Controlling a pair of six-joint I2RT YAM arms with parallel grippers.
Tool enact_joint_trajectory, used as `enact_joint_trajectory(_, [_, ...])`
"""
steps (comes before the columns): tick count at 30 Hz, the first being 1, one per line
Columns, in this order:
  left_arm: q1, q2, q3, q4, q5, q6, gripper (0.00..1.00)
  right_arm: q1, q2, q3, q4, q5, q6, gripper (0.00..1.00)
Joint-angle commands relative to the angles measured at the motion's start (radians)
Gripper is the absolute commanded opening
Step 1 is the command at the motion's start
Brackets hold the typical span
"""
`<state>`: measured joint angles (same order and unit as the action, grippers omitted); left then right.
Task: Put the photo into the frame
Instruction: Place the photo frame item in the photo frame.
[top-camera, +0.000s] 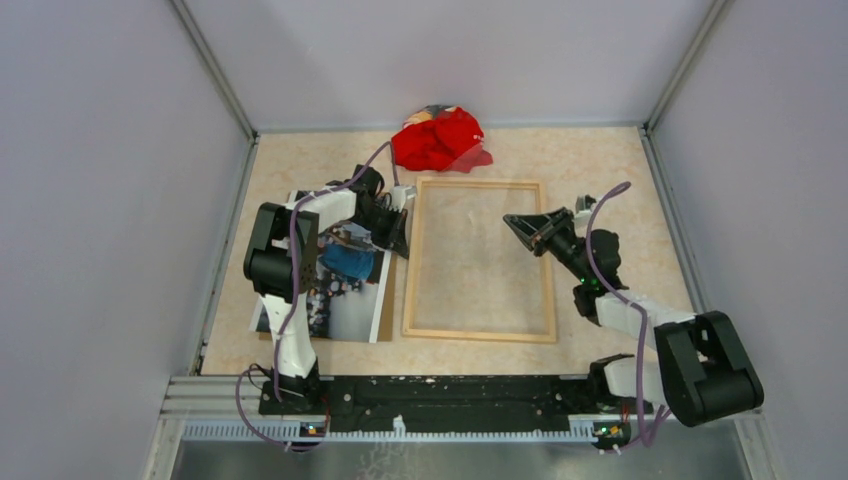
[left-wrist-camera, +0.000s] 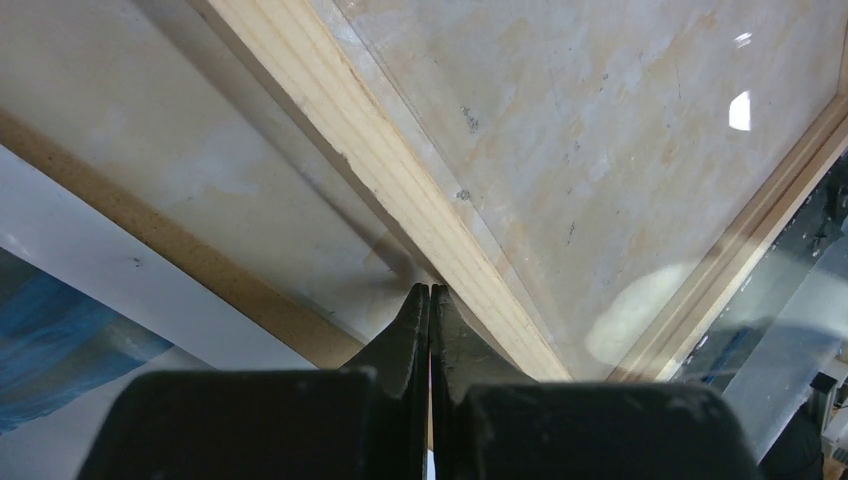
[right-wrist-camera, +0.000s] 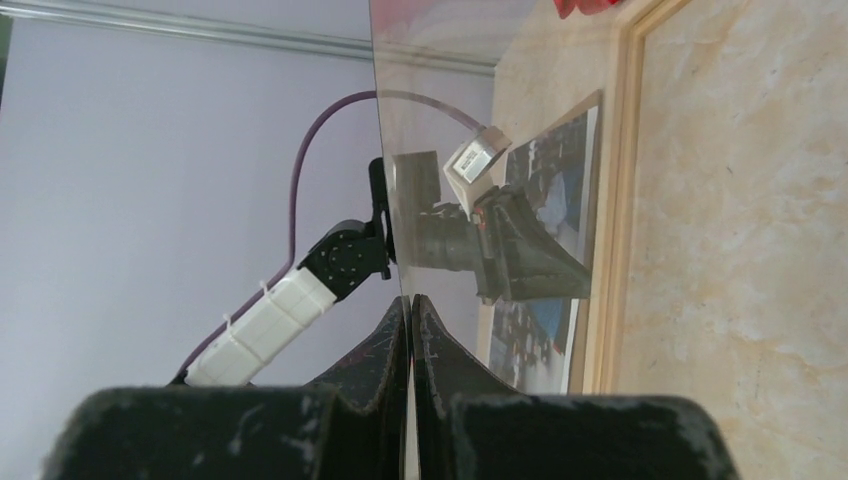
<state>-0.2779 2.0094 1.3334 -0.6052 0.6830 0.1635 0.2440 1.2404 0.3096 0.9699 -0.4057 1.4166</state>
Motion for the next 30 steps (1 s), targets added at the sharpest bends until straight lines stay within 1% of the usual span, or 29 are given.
enact_joint_trajectory(1, [-0.01, -0.044, -0.001, 0.024, 0.024, 0.013, 0.0, 0.044, -0.062, 0.098, -0.095, 0.054, -0.013, 0.0])
enact_joint_trajectory(6, [-0.01, -0.045, -0.002, 0.024, 0.024, 0.011, 0.0, 0.067, -0.084, 0.115, -0.159, 0.081, -0.017, 0.0])
enact_joint_trajectory(15, [-0.012, -0.049, -0.003, 0.025, 0.023, 0.013, 0.0, 0.079, -0.029, 0.111, -0.103, 0.049, -0.036, 0.0])
enact_joint_trajectory(17, [-0.012, -0.049, -0.002, 0.023, 0.023, 0.013, 0.0, 0.078, -0.031, 0.101, -0.103, 0.064, -0.036, 0.0])
enact_joint_trajectory(24, [-0.012, -0.045, -0.001, 0.022, 0.023, 0.014, 0.0, 0.077, -0.062, 0.111, -0.157, 0.081, -0.071, 0.0])
enact_joint_trajectory(30, [-0.012, -0.047, 0.002, 0.021, 0.023, 0.016, 0.0, 0.067, -0.043, 0.118, -0.167, 0.067, -0.083, 0.0])
